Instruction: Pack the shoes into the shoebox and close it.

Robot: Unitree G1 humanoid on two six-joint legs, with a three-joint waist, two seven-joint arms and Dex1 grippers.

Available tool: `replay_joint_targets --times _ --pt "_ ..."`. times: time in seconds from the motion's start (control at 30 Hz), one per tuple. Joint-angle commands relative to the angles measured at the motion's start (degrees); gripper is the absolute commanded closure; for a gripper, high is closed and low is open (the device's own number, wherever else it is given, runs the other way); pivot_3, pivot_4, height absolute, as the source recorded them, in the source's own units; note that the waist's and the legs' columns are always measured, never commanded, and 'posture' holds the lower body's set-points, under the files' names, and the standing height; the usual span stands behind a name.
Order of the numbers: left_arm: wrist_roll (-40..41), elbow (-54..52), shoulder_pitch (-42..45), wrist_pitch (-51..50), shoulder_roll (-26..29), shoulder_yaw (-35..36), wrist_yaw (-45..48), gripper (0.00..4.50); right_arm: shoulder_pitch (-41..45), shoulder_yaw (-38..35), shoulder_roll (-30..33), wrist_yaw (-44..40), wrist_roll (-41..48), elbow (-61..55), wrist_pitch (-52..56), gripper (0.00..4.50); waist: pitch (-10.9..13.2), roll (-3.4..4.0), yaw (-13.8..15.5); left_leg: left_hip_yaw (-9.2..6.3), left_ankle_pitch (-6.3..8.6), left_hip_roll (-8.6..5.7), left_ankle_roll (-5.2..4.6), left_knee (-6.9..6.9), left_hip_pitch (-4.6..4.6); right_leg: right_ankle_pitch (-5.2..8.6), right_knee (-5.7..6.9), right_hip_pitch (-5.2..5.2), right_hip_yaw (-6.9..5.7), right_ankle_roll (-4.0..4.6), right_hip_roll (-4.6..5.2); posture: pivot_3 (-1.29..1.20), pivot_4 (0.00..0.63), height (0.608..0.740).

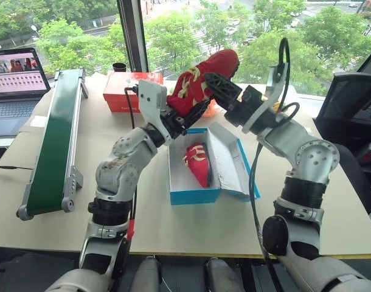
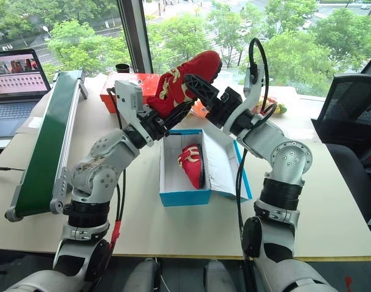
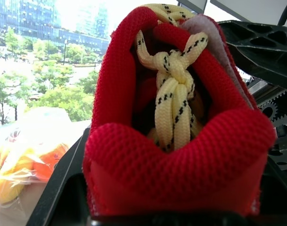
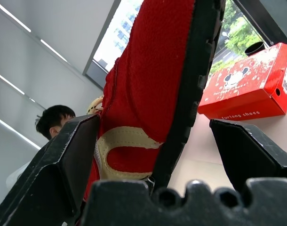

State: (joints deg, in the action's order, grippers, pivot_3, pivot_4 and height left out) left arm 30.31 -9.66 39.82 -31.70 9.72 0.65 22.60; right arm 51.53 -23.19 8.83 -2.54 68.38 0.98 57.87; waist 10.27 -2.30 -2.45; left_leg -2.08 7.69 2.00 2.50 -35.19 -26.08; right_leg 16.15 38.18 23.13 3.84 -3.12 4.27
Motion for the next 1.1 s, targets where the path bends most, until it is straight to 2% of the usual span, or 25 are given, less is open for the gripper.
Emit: replay_joint_targets --times 0.03,0.1,0.13,0.27,0.3,0.4,0.47,0.53,0.63,0.87,1.1 --pt "0.4 -3.6 0.2 -0.4 -0.3 -0.2 -0.4 1.68 1.6 -0.5 -0.1 0.4 0.9 -0.8 -2.8 1.69 0.0 0.00 0.0 0.00 0.00 0.00 0.00 0.00 0.00 0.00 0.00 0.00 0.00 0.00 0.00 0.00 0.150 0.739" --pt "0.2 -3.8 0.0 -0.6 0.0 -0.1 -0.7 1.68 1.7 -0.5 -0.2 0.8 1.0 -0.6 -3.1 2.32 0.0 0.00 0.0 0.00 0.00 0.00 0.00 0.00 0.00 0.00 0.00 0.00 0.00 0.00 0.00 0.00 0.150 0.739" --pt "0.1 -3.8 -0.1 -0.6 0.3 0.1 -0.6 1.68 1.7 -0.2 0.0 0.7 0.8 -0.6 -3.0 2.79 0.0 0.00 0.0 0.00 0.00 0.00 0.00 0.00 0.00 0.00 0.00 0.00 0.00 0.00 0.00 0.00 0.150 0.739" --pt "1.1 -3.9 -1.0 -0.6 1.8 2.2 0.2 0.19 1.9 1.5 1.0 0.2 -0.7 -0.9 -2.4 3.89 0.0 0.00 -0.1 0.00 0.00 0.00 0.00 0.00 0.00 0.00 0.00 0.01 0.00 0.00 0.00 0.00 0.150 0.739" --pt "1.1 -4.1 -1.2 -0.6 2.3 2.3 0.6 0.00 1.9 1.9 1.3 0.3 -1.2 -0.9 -2.4 4.08 0.0 0.00 -0.1 0.00 0.00 0.01 0.00 0.00 0.00 0.00 0.00 0.01 0.00 0.00 -0.01 0.00 0.150 0.739" --pt "2.0 -4.8 -2.0 -1.6 4.5 3.4 1.3 0.00 2.2 2.7 2.1 0.1 -2.3 -0.6 -2.8 4.11 0.0 0.01 -0.1 0.00 0.00 0.01 0.00 0.02 0.00 0.00 0.01 0.02 0.00 0.00 -0.01 0.00 0.150 0.739" --pt "2.7 -6.0 -3.3 -2.9 7.9 5.1 2.5 0.00 2.7 3.8 3.4 -0.1 -4.4 -0.4 -2.7 4.11 0.0 0.01 -0.1 0.00 0.00 0.00 0.00 0.01 0.00 0.00 -0.01 0.01 0.00 0.00 0.00 0.00 0.150 0.739" --pt "2.2 -7.8 -6.5 -6.4 15.8 5.2 6.8 0.00 2.0 9.3 7.1 -2.0 -8.6 -1.8 0.5 4.11 0.0 0.03 -0.4 0.01 0.00 0.01 0.00 0.02 0.00 0.00 -0.01 0.04 0.01 0.00 -0.01 0.00 0.150 0.739" --pt "2.4 -9.8 -10.8 -8.4 23.6 4.9 11.4 0.00 0.5 15.8 10.1 -4.4 -11.7 -3.5 4.2 4.11 0.0 0.07 -0.5 0.01 0.00 0.04 0.00 0.15 0.05 0.00 -0.01 0.06 0.03 0.01 -0.05 0.00 0.150 0.739" --pt "3.7 -13.0 -18.3 -8.4 31.8 7.5 17.3 0.00 -1.6 21.7 12.7 -9.2 -17.6 -3.2 6.0 4.11 0.0 0.07 0.0 0.02 0.00 0.06 0.00 0.14 0.02 0.01 -0.11 0.05 0.03 0.01 -0.04 0.00 0.150 0.739" --pt "2.2 -17.4 -27.2 -8.6 40.7 4.3 25.8 0.00 -1.9 26.4 14.6 -13.9 -21.7 -6.1 7.9 4.11 0.1 0.10 0.0 0.05 0.00 0.10 0.00 0.19 0.02 0.01 -0.14 0.07 0.02 0.02 -0.05 0.00 0.150 0.739"
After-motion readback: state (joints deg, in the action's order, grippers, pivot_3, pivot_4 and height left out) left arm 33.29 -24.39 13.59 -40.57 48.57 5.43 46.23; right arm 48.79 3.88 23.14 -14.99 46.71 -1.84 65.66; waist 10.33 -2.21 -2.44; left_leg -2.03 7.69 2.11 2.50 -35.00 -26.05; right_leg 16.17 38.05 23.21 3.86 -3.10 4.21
